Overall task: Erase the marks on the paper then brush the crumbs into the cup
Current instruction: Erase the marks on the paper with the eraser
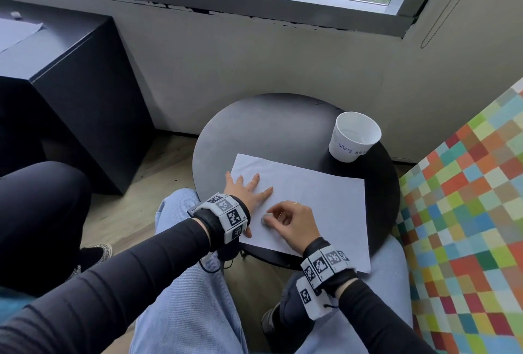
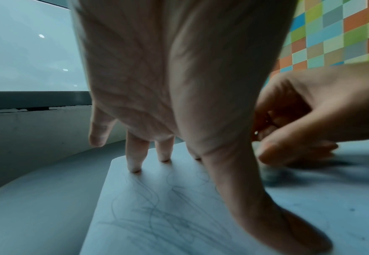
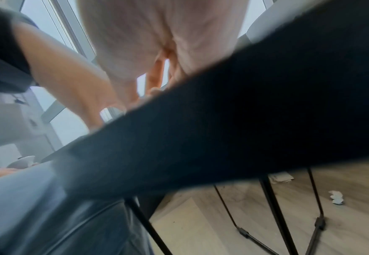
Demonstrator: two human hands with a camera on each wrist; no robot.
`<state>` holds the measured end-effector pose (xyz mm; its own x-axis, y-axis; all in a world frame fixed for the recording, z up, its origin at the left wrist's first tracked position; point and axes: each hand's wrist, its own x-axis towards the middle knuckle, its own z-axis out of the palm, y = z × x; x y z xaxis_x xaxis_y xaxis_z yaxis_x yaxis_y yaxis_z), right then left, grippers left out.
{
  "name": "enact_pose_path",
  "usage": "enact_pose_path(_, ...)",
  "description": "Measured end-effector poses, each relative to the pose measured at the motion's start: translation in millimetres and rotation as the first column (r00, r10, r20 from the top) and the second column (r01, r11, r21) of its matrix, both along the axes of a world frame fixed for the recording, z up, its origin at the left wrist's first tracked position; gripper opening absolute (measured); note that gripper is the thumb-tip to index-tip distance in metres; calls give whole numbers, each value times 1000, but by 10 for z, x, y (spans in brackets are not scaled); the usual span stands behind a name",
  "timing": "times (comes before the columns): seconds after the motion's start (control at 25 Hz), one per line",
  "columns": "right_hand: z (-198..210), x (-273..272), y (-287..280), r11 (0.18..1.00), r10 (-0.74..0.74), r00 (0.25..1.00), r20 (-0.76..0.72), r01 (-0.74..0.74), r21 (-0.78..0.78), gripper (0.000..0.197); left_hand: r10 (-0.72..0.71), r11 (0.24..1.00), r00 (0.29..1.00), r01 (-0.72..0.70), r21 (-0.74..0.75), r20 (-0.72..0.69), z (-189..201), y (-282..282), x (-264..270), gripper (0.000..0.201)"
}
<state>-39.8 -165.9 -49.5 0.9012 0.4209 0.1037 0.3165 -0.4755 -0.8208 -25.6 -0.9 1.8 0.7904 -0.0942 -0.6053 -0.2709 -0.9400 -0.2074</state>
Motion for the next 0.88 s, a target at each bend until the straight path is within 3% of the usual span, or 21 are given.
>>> enact_pose_path(0.04,-4,8,-11,1000,-16,1000,2,16,4,7,1,1000,1000,-1,-1,-1,-5,2,-2,130)
enact_pose_path(0.2,29,-55,12,984,171,981,-92,-174,-25,11,-4,1000,1000,4,13,2,7,2,-4,129)
enact_pose_path(0.32,-1,30,7,1000,9,1000,12,-8,-15,8,-7,1000,1000,7,5,-5,1,3,11,129)
enact_pose_path(0.48,29,-99,16,983,182,976,-123,-182,14,9,-17,1000,1000,17,-22,11,-18,74,17,130)
enact_pose_path(0.76,-80,-126,44,994,-73,996,-43,76,73,11,-63,997,998,63,-40,1,-16,163,-21,128)
enact_pose_path(0.88,-44,-131,45,998,18,998,-59,-14,69,8,-77,997,997,77,-14,0,-12,151,-12,129)
